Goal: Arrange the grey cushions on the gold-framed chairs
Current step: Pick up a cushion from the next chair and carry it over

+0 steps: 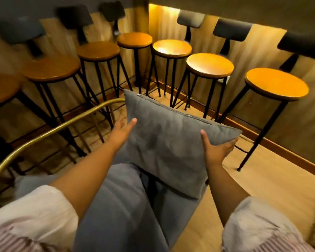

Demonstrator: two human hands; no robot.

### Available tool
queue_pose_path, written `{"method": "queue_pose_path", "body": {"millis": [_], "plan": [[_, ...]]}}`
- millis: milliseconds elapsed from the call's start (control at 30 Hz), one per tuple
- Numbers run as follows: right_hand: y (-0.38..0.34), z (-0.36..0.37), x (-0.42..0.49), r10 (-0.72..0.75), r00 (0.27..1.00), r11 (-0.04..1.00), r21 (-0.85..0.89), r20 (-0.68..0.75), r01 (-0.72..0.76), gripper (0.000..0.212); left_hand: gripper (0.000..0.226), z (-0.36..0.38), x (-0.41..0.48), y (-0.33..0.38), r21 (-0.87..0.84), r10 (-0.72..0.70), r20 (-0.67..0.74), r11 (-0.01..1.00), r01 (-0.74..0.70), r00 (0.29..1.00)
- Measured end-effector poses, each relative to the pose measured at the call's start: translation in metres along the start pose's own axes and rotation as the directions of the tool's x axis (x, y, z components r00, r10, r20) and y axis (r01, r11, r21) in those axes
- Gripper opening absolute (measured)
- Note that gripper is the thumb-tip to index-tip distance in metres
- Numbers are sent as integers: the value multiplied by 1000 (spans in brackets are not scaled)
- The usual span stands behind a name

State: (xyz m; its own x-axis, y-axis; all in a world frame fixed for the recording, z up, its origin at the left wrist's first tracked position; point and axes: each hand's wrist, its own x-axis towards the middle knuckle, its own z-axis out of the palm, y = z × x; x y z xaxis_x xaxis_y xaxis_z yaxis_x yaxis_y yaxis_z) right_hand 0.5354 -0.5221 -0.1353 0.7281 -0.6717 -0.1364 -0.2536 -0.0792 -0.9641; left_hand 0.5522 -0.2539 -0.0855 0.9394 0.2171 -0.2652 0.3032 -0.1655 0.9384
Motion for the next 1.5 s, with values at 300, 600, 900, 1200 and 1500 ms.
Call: {"method": "queue_pose_path", "body": {"millis": [300, 600, 900, 1200, 1500], "plan": [[88, 13, 27, -78, 995, 997, 12, 68, 78, 139, 119, 21, 116, -44, -66, -4, 109, 998, 12, 994], [123, 18, 39, -156, 985, 988, 13, 75, 155, 140, 81, 35, 180, -110, -137, 35, -23, 990, -37, 999], [95, 11, 28, -114, 993, 984, 142, 31, 109, 137, 107, 25, 141, -89, -200, 45, -21, 979, -49, 999], [-32, -19, 10, -218, 967, 940, 296, 132, 171, 133, 88, -23, 51, 24, -213, 177, -214, 951, -223, 961], [-124, -34, -73, -307, 860, 928, 329, 409, 175, 72, 79, -142, -137, 59, -60, 233, -416, 957, -282, 879]]}}
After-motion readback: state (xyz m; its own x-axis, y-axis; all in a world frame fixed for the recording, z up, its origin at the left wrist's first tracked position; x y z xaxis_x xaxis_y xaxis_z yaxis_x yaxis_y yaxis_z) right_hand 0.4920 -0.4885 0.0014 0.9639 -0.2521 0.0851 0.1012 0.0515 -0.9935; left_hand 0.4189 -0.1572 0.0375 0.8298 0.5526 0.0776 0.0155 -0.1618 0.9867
